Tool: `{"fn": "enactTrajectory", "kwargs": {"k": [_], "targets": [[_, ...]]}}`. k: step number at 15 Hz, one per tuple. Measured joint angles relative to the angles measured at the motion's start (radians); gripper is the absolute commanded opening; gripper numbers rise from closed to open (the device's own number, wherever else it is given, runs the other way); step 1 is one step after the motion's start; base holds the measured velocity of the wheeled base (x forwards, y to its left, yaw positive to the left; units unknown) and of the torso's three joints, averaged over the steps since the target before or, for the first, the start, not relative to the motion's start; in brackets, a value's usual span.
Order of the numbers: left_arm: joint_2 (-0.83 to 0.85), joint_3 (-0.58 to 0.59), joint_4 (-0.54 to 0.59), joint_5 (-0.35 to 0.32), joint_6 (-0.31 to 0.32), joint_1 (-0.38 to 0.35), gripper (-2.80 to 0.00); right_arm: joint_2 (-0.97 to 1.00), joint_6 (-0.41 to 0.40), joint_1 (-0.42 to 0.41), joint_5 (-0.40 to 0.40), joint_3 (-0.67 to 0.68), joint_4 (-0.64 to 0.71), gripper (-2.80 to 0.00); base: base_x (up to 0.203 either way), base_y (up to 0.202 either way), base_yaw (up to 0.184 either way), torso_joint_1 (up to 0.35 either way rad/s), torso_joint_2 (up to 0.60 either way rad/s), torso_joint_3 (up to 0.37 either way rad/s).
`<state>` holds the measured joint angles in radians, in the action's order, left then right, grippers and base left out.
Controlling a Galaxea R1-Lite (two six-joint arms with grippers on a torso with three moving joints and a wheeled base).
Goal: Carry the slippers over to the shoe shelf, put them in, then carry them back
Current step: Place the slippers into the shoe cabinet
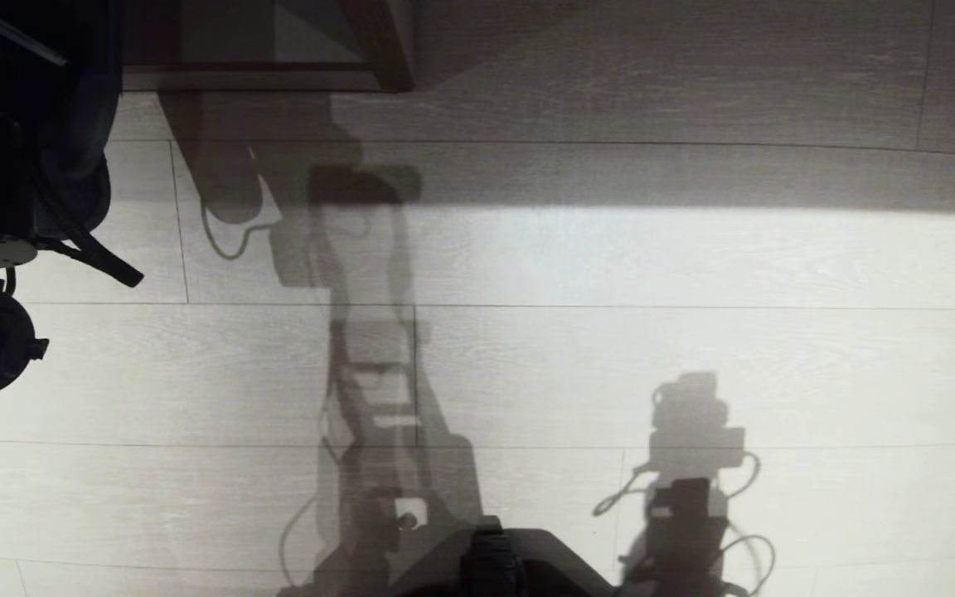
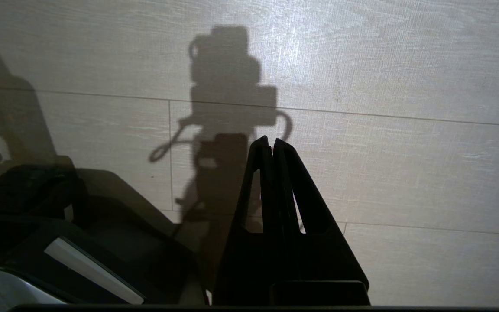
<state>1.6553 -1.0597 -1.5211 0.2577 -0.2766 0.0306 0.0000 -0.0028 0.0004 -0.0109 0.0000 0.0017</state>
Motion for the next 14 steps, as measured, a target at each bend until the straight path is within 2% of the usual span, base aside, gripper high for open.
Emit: {"fn": "enactTrajectory", "kwargs": {"k": [6, 7, 10, 14], "targets": [[0.081, -0.146, -0.001, -0.027, -0.011, 0.040, -2.80, 0.000, 0.000, 0.000, 0.000, 0.000, 0.000, -2.80, 0.000, 0.000, 0.000, 0.000, 0.00, 0.000], [0.093, -0.166, -0.001, -0.043, -0.012, 0.045, -2.80, 0.000, 0.000, 0.000, 0.000, 0.000, 0.000, -2.80, 0.000, 0.000, 0.000, 0.000, 0.00, 0.000], [0.167, -0.275, 0.000, -0.153, -0.008, 0.054, -2.80, 0.000, 0.000, 0.000, 0.000, 0.000, 0.000, -2.80, 0.000, 0.000, 0.000, 0.000, 0.00, 0.000], [0.241, -0.351, 0.000, -0.185, -0.001, 0.053, -2.80, 0.000, 0.000, 0.000, 0.000, 0.000, 0.000, -2.80, 0.000, 0.000, 0.000, 0.000, 0.00, 0.000]]}}
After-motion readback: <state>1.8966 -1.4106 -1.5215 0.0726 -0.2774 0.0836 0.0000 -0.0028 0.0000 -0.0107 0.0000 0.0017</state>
